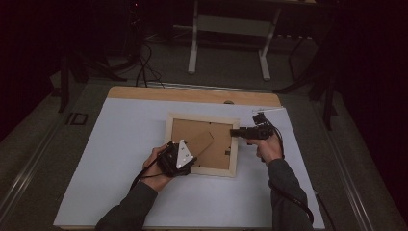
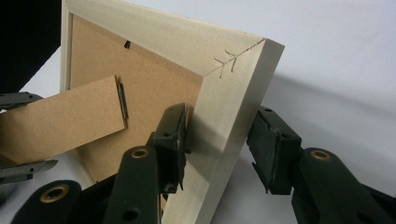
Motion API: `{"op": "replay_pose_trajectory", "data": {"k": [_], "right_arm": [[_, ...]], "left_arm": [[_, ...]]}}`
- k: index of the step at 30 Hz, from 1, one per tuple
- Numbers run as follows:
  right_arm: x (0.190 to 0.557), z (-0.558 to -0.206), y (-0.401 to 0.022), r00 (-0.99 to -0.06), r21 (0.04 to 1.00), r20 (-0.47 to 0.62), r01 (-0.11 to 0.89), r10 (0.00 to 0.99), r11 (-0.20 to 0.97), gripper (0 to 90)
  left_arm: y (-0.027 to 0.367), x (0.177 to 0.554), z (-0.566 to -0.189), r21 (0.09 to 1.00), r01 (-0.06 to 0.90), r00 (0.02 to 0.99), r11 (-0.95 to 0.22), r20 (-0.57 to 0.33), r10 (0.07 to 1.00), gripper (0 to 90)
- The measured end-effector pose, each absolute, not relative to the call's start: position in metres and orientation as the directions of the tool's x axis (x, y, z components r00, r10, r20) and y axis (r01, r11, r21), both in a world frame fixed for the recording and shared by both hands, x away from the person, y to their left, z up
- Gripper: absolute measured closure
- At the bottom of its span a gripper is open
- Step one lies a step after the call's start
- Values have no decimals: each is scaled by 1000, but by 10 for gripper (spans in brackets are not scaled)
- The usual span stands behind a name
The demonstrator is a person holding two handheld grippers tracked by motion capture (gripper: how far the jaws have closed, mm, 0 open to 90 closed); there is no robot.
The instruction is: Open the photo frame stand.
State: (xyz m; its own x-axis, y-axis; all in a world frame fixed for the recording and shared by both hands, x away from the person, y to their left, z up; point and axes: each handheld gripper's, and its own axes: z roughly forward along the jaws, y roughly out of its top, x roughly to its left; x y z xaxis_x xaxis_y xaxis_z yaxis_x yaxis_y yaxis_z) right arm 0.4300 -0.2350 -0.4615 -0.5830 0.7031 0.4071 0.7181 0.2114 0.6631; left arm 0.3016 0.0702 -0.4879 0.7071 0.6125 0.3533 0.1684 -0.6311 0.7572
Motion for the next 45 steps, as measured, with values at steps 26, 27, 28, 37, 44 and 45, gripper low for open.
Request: {"op": "replay_pose_trajectory", "data": {"k": [26, 27, 28, 37, 44, 45], "right_arm": [[427, -459, -232, -580, 678, 396, 708, 712, 200, 580], [427, -459, -232, -581, 679, 396, 707, 711, 200, 580], [427, -459, -232, -582, 680, 394, 705, 711, 201, 580], [426, -458, -232, -588, 682, 389, 701, 709, 207, 580], [425, -456, -231, -592, 685, 381, 697, 710, 214, 580], [425, -456, -231, -594, 686, 378, 695, 710, 216, 580]], "left_arm": [[84, 313, -483, 805, 251, 748, -538, 192, 636, 313], [85, 315, -483, 807, 259, 751, -530, 177, 636, 314], [86, 315, -482, 811, 265, 753, -521, 163, 638, 318], [104, 327, -478, 845, 362, 760, -395, -22, 649, 348], [110, 335, -480, 819, 450, 764, -356, -147, 628, 346], [110, 336, -481, 812, 460, 771, -360, -163, 616, 346]]}}
